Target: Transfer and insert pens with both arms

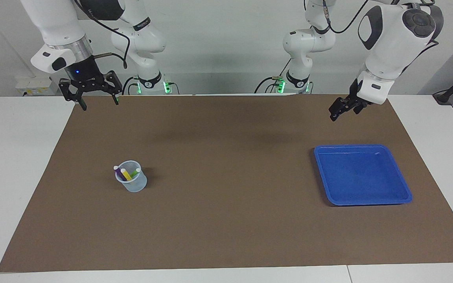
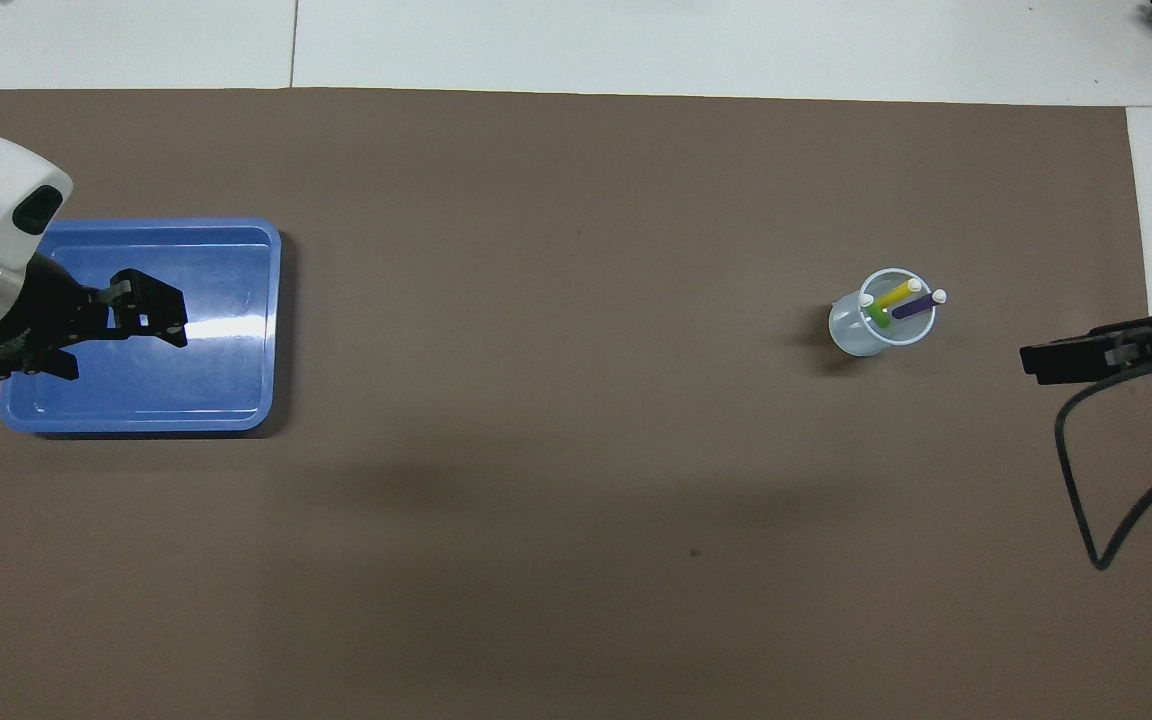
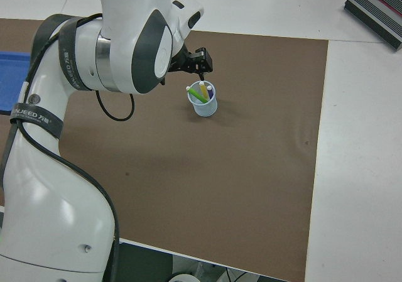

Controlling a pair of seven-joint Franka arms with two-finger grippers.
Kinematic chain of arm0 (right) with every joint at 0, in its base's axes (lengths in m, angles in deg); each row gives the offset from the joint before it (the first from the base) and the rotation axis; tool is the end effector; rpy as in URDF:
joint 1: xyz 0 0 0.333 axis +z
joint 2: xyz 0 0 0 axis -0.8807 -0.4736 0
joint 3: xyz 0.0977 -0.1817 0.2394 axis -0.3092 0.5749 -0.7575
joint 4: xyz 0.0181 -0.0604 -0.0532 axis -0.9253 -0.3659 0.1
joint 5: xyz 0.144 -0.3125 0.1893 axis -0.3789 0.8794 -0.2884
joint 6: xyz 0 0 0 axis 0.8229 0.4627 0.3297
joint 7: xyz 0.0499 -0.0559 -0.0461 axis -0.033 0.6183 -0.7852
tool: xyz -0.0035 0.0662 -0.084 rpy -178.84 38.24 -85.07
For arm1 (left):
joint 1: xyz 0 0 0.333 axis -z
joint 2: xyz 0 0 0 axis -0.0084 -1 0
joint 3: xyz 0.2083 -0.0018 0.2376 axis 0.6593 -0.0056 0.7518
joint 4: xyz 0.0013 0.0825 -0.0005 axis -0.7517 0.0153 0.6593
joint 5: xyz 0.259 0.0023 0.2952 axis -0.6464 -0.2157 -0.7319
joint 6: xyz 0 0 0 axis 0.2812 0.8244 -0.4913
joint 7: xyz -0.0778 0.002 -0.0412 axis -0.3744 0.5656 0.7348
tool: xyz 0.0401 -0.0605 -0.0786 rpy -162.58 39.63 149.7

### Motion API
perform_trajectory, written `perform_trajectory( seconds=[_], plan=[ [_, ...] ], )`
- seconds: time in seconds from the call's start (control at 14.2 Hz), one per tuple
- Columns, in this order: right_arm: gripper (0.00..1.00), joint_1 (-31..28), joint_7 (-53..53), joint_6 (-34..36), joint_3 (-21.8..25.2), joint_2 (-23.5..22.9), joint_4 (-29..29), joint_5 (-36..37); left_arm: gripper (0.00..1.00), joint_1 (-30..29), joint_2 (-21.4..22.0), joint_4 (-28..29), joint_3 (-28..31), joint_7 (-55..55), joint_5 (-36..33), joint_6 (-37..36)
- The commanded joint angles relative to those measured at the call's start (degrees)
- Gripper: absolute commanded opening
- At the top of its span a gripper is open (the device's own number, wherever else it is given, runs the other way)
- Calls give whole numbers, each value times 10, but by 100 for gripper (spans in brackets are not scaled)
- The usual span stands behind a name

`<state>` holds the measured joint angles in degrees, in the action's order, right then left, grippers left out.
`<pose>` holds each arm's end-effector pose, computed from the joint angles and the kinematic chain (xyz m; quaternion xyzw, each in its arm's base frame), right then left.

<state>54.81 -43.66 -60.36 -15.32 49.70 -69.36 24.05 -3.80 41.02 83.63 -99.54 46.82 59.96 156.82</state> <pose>0.5187 0.0040 0.6210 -0.9930 -0.1070 -0.0501 0.0035 0.5486 -0.0675 0.5718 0.9918 0.1187 -0.0465 0.0024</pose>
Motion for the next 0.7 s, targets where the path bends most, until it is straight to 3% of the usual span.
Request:
perform_trajectory(
  seconds=[0.0, 0.63],
  plan=[
    [100, -6, 9, 10, -6, 6, -11, 9, 100, -5, 11, 12, -7, -12, -9, 3],
    [100, 0, 8, 30, -7, 9, -14, 2, 100, 9, 10, 5, -2, -99, -8, 9]
  ],
)
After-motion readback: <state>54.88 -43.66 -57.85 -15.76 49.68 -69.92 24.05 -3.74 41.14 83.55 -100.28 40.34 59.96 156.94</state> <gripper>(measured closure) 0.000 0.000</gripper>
